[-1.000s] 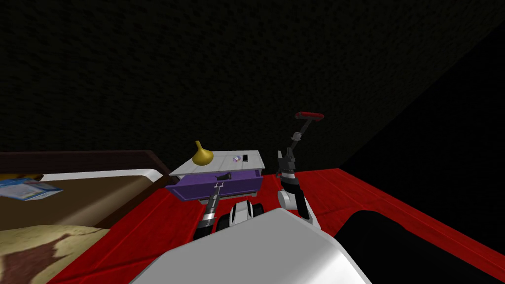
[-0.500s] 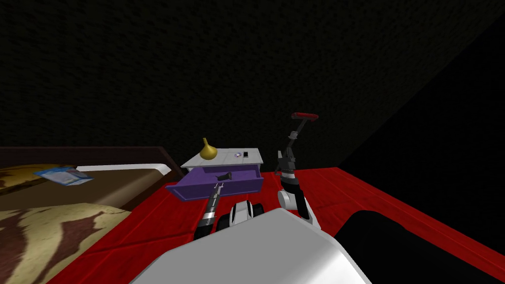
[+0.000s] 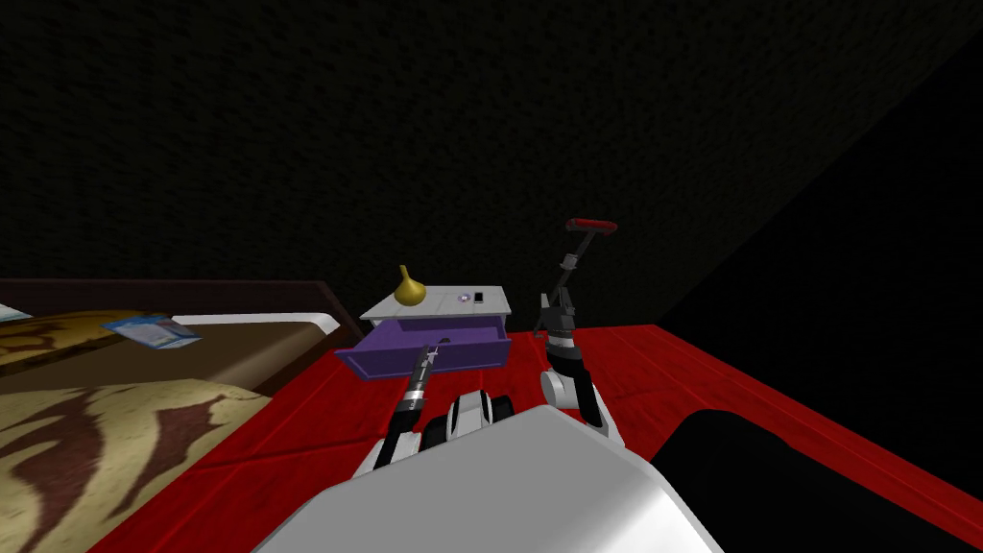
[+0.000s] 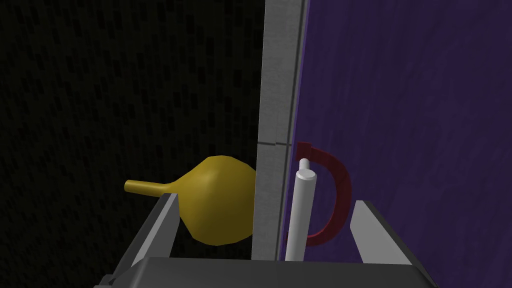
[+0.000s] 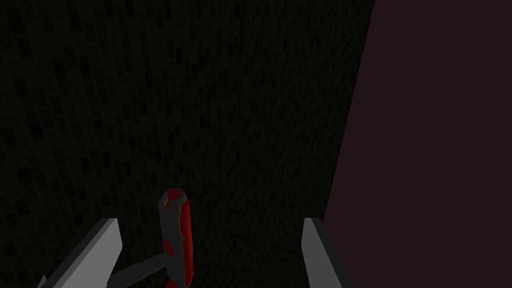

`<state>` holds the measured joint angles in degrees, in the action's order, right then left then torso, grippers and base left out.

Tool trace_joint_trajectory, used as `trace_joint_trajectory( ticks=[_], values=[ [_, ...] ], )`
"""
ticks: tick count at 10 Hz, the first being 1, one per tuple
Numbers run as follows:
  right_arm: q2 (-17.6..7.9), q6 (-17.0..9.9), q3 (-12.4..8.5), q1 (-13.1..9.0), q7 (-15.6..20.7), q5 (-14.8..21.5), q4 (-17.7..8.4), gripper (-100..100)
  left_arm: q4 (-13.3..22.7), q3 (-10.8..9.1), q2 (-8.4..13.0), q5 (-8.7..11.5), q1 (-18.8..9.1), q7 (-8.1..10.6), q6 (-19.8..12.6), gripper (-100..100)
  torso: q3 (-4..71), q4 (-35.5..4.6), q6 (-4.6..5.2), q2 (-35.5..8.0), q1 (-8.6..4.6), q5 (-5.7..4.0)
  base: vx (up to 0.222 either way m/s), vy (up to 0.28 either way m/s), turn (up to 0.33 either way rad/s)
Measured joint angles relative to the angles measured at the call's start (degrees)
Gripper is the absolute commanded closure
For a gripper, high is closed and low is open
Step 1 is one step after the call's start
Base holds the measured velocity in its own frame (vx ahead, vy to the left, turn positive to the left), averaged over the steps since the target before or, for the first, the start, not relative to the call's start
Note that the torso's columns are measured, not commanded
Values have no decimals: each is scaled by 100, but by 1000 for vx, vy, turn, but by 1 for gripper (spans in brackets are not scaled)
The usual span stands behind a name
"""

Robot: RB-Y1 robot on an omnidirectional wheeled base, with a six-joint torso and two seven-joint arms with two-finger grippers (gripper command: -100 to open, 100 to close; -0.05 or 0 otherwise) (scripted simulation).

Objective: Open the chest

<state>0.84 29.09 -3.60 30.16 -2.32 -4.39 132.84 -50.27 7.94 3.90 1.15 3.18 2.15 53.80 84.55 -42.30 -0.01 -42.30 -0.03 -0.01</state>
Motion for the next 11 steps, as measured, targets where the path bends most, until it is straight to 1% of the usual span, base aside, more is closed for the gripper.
trace_joint_trajectory(
  ticks=[2, 3, 4, 5, 6, 7, 8, 11],
  values=[
    [0, 0, 0, 0, 0, 0, 0, 0, -208, -23, 16, 7, -121, 23, -299, -100, 3, 0, 1, 1, 5, 1, -93, 2, 24],
    [0, 0, 0, 0, 0, 0, 0, 0, -171, -59, -2, 20, -311, 17, -454, -100, -3, -8, 4, -6, -1, -2, -71, 2, -3],
    [0, 0, 0, 0, 0, 0, 0, 0, -254, -62, 4, 20, -333, 20, -567, -100, 1, -1, 1, 1, 0, -1, -58, 10, 15],
    [0, 0, 0, 0, 0, 0, 0, 0, -236, -78, 8, 26, -425, 30, -643, -100, 6, 2, 1, 7, 4, 1, -39, 8, 4],
    [0, 0, 0, 1, 0, 0, 0, 0, -315, -79, 9, 25, -431, 33, -726, -100, 8, 4, 0, 11, 4, 1, -52, 4, 6],
    [0, 0, 0, 1, 0, 0, 0, 0, -455, -79, 23, 25, -444, 46, -889, -100, 3, -6, -3, -3, 1, -4, -24, 2, -1],
    [0, 0, 0, 1, 0, 0, 0, 0, -472, -79, 24, 25, -447, 50, -933, 0, -1, -5, -2, -5, -1, -3, 0, 0, 0],
    [0, 0, 0, 1, 0, 0, 0, 0, -463, -78, 24, 24, -440, 50, -936, 0, 2, -1, 1, 0, 2, 0, 0, 0, 0]
  ],
)
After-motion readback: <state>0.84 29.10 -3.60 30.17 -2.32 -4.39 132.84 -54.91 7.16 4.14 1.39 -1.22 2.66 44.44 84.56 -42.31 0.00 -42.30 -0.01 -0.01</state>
